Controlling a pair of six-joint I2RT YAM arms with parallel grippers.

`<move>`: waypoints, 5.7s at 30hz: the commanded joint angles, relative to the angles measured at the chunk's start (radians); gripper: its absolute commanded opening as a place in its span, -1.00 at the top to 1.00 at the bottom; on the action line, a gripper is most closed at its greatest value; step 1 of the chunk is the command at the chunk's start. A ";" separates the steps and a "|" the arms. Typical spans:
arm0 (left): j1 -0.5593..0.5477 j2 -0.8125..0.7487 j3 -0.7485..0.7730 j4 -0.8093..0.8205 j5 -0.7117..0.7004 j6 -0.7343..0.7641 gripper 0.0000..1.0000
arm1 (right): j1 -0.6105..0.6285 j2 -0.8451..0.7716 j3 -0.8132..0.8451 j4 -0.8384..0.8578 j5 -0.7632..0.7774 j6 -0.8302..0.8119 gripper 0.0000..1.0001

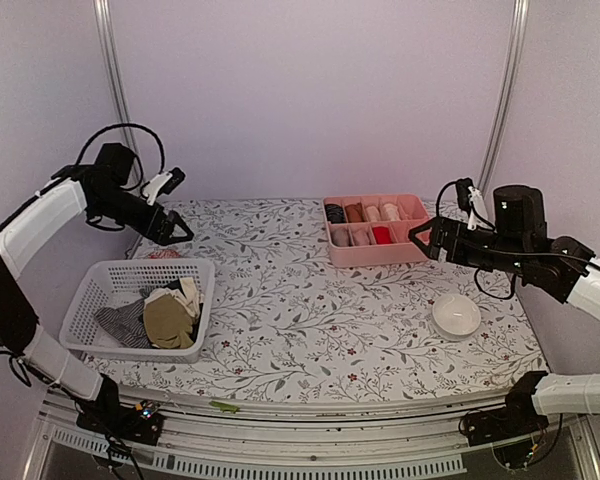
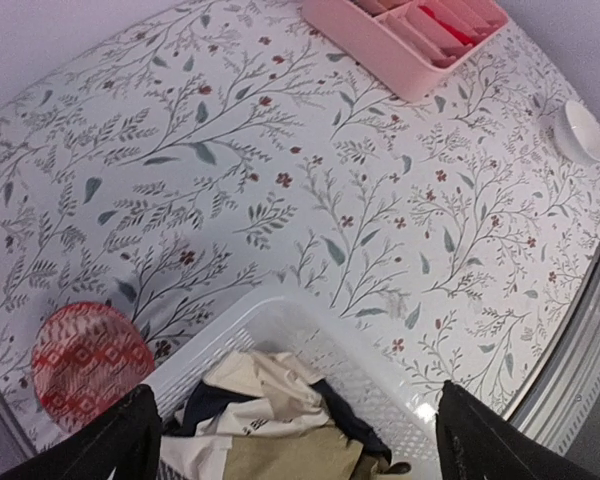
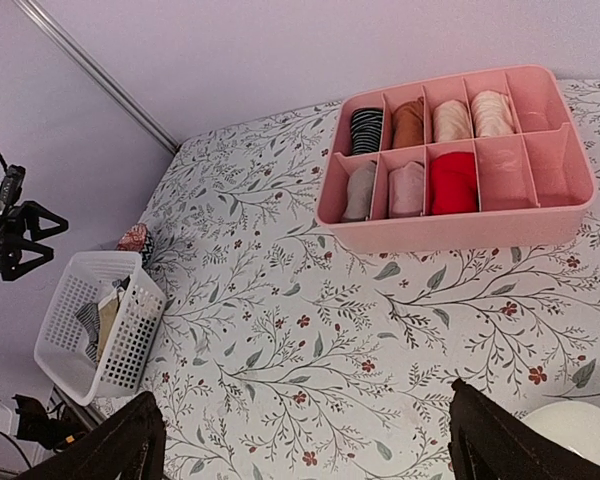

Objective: Roll the underwear
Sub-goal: Pick up the underwear from the bin, then place the underwear at the corner of the board, then move the underwear to the center of the board, then pick up the underwear from the center of the board.

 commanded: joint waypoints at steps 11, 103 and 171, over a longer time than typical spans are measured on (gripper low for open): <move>0.418 -0.072 -0.347 -0.140 0.101 0.343 -0.71 | -0.001 0.197 0.044 0.090 -0.180 0.008 -0.98; -0.159 -0.160 -0.266 0.195 0.276 0.577 -0.76 | 0.264 0.544 0.055 0.124 -0.423 0.025 -0.39; -0.425 0.475 0.000 0.316 0.143 0.067 -0.18 | 0.175 0.667 -0.121 0.232 -0.421 0.394 0.28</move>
